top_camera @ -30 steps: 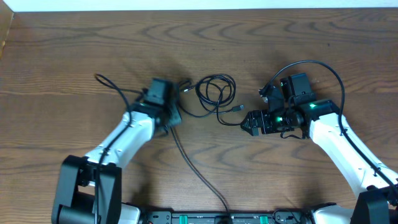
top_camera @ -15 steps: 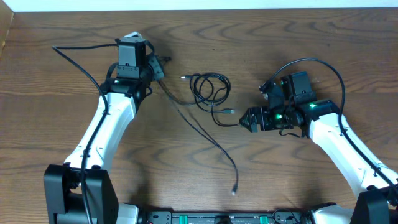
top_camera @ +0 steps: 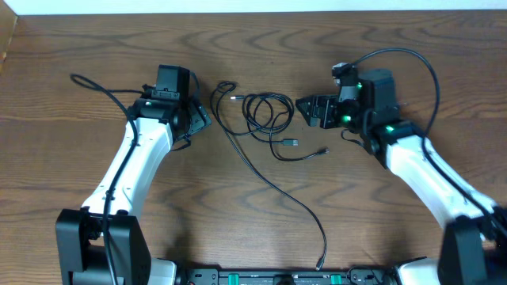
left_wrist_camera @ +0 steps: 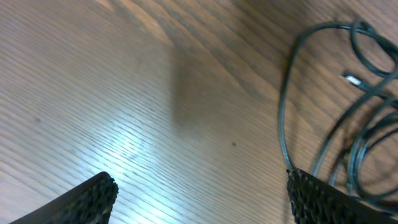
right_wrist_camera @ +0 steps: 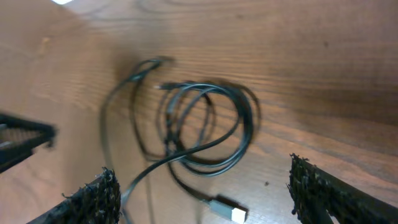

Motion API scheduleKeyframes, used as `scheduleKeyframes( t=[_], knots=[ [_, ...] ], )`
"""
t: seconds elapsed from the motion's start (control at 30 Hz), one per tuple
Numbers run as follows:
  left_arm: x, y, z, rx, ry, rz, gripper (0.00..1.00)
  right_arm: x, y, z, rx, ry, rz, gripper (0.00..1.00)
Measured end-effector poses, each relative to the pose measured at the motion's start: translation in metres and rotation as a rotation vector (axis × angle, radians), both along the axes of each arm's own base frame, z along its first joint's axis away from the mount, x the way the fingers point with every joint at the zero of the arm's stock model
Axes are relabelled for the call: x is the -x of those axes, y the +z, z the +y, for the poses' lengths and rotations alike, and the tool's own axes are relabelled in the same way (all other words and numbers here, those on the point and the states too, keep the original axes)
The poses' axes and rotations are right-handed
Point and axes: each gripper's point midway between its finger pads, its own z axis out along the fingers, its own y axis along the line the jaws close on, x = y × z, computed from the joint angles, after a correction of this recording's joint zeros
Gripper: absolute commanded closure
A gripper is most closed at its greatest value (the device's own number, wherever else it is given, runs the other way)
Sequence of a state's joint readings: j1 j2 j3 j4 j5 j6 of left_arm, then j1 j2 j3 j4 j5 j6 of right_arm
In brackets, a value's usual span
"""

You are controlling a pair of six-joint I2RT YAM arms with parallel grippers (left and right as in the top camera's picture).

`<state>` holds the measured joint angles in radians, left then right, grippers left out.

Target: Untangle cables

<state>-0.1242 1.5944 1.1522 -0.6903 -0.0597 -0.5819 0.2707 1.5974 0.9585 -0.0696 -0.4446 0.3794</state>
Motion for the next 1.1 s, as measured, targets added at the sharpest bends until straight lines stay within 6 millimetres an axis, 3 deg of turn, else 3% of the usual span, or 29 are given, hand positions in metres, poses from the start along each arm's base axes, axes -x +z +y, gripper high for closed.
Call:
scheduleKeyframes(
  t=[0.17, 0.33, 0.47, 0.57, 0.7, 0.77, 0.97, 1.1],
  knots=[
    [0.001, -0.001, -0.011, 0.080, 0.033, 0.007, 0.11, -0.025, -0.044, 0.004, 0.042, -0.026, 0.088, 0.23],
    [0.003, -0.001, -0.015, 0.110, 0.040, 0.013, 0.11, -0.048, -0.062, 0.029, 0.076, 0.028, 0.077, 0.27],
    [0.003, -0.001, -0.017, 0.120, 0.038, 0.015, 0.12, -0.050, -0.081, 0.056, 0.139, 0.076, 0.065, 0.46],
    [0.004, -0.002, -0.018, 0.125, 0.037, 0.018, 0.11, -0.046, -0.105, 0.064, 0.239, 0.058, 0.068, 0.60],
    [0.005, -0.002, -0.018, 0.126, 0.039, 0.025, 0.12, -0.049, -0.119, 0.056, 0.375, -0.019, 0.038, 0.77],
    [0.005, -0.002, -0.018, 0.125, 0.039, 0.026, 0.11, -0.050, -0.121, 0.051, 0.423, -0.039, 0.024, 0.99],
    [0.006, -0.002, -0.018, 0.125, 0.039, 0.027, 0.12, -0.043, -0.125, 0.038, 0.526, -0.032, 0.054, 0.99],
    [0.006, -0.002, -0.019, 0.132, 0.035, 0.028, 0.12, -0.023, -0.118, 0.023, 0.560, 0.000, 0.150, 0.99]
  ],
)
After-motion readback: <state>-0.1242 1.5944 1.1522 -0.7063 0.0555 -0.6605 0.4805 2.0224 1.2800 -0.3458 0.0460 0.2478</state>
